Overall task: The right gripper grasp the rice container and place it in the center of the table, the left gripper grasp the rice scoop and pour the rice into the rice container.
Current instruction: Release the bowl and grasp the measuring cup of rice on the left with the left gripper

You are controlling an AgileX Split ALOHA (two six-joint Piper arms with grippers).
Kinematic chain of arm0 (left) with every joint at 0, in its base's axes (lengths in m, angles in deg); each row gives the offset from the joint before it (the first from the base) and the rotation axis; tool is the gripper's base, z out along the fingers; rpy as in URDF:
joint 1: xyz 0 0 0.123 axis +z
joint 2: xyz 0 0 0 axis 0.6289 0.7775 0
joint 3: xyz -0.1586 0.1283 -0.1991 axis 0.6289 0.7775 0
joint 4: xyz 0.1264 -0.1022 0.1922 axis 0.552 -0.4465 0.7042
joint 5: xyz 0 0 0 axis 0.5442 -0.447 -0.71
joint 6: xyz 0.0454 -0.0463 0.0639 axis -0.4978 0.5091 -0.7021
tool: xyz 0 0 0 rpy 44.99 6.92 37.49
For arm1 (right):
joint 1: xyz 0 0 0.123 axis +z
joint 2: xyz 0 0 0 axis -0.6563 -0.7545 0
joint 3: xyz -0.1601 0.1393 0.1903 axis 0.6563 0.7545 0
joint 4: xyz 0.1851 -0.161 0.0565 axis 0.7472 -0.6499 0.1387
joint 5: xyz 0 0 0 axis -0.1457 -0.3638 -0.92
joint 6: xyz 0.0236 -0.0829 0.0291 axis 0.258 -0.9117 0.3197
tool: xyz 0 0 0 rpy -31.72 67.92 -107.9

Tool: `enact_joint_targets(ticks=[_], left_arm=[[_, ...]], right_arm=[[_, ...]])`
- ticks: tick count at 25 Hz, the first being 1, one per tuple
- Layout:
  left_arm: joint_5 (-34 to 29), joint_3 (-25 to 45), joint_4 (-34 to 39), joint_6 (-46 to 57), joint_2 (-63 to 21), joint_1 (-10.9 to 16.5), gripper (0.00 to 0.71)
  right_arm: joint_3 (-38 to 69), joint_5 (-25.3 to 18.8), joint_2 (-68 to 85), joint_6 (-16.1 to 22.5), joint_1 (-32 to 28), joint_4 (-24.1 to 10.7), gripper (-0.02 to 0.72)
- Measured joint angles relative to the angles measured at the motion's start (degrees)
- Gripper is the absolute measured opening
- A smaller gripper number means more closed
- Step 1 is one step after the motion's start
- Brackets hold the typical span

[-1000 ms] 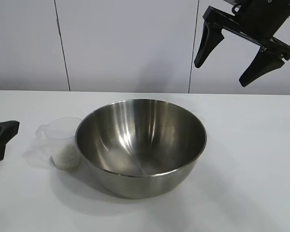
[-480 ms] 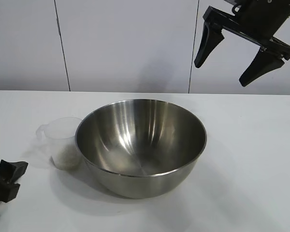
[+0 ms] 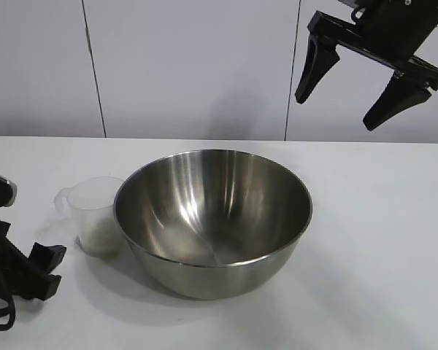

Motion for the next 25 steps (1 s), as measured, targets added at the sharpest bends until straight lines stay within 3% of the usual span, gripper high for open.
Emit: enact_joint_targets(ticks=[7, 10, 14, 17, 25], left_arm=[[-0.12, -2.22, -0.84, 0.00, 0.18, 0.81, 0.573], [-0.12, -2.81, -0.40, 0.06, 0.19, 3.42, 0.573], [-0.12, -3.53, 6.21, 2.30, 0.30, 6.76, 0.573], [-0.12, -4.14, 9.74, 2.85, 0.30, 7.08, 0.573], [-0.23, -4.71, 10.11, 4.26, 2.30, 7.08, 0.573]], right_arm=[[0.00, 0.05, 0.00, 0.00, 0.00, 0.00, 0.683], [0.00, 0.05, 0.00, 0.00, 0.00, 0.00, 0.683], [0.00, 0.05, 0.00, 0.00, 0.00, 0.00, 0.683], [0.00, 0.05, 0.00, 0.00, 0.00, 0.00, 0.683], [0.00, 0.05, 0.00, 0.00, 0.00, 0.00, 0.683]])
